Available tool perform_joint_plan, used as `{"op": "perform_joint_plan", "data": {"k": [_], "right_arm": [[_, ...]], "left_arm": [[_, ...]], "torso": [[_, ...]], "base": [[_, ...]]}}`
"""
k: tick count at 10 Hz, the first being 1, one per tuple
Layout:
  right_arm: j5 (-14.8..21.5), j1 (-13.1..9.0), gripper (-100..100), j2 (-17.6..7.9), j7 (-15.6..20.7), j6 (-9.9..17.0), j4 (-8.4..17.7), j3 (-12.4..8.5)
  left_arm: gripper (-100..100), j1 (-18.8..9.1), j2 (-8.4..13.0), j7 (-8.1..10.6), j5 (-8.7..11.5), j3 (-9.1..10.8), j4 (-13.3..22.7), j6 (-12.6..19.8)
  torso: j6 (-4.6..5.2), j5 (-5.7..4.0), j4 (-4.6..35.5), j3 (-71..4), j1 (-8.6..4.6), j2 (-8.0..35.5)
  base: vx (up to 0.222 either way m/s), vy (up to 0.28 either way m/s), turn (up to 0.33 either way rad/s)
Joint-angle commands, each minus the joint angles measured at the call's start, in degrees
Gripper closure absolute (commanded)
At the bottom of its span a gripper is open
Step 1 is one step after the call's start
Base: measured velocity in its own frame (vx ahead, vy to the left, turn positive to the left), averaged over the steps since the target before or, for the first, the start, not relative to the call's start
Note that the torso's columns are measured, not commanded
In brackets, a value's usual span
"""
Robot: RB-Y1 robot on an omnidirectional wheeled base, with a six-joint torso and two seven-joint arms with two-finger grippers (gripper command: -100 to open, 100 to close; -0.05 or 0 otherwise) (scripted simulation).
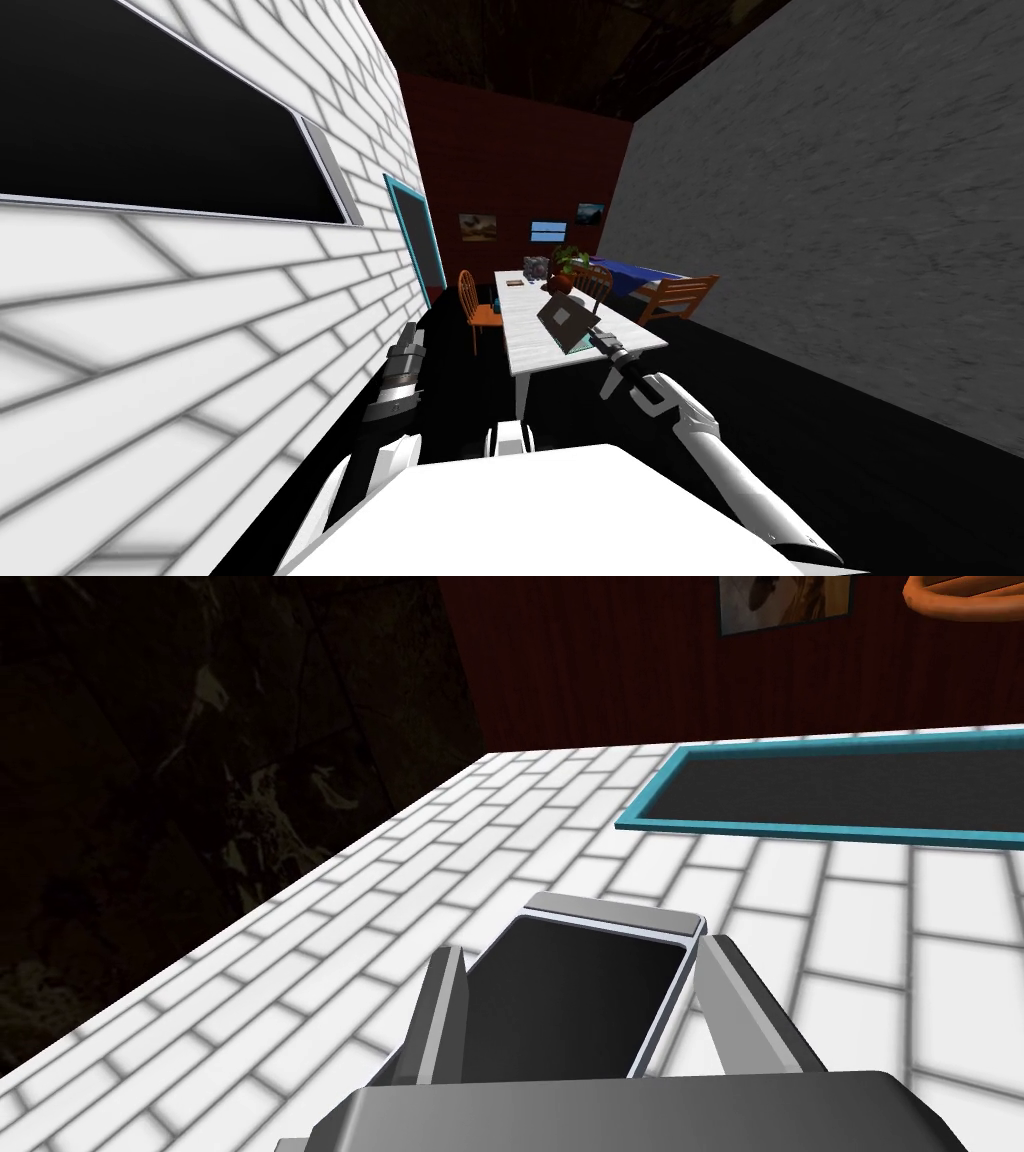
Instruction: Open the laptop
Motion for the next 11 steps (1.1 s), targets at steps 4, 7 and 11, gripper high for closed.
{"op": "perform_joint_plan", "data": {"k": [4, 7, 11], "right_arm": [[-2.1, -0.8, 100, 2.9, -1.5, -1.2, 3.6, 0.8], [-4.8, -1.1, 100, 8.6, -2.5, -4.4, 8.4, 1.7], [-6.0, -1.8, -100, 3.4, -6.8, -2.3, 5.8, 1.5]], "left_arm": [[0, 0.0, 0.0, 0.0, 0.0, 0.0, 0.0, 0.0], [0, 0.0, 0.0, 0.0, 0.0, 0.0, 0.0, 0.0], [0, 0.0, 0.0, 0.0, 0.0, -0.01, 0.0, 0.0]], "torso": [[-0.1, 0.02, 0.0, 0.0, 0.14, 0.1], [-0.05, 0.19, 0.2, 0.0, 0.04, 0.0], [0.17, 0.68, 0.7, 0.3, 0.59, 0.6]], "base": [[-0.006, -0.058, 0.018], [0.014, -0.101, 0.01], [-0.008, 0.011, -0.006]]}}
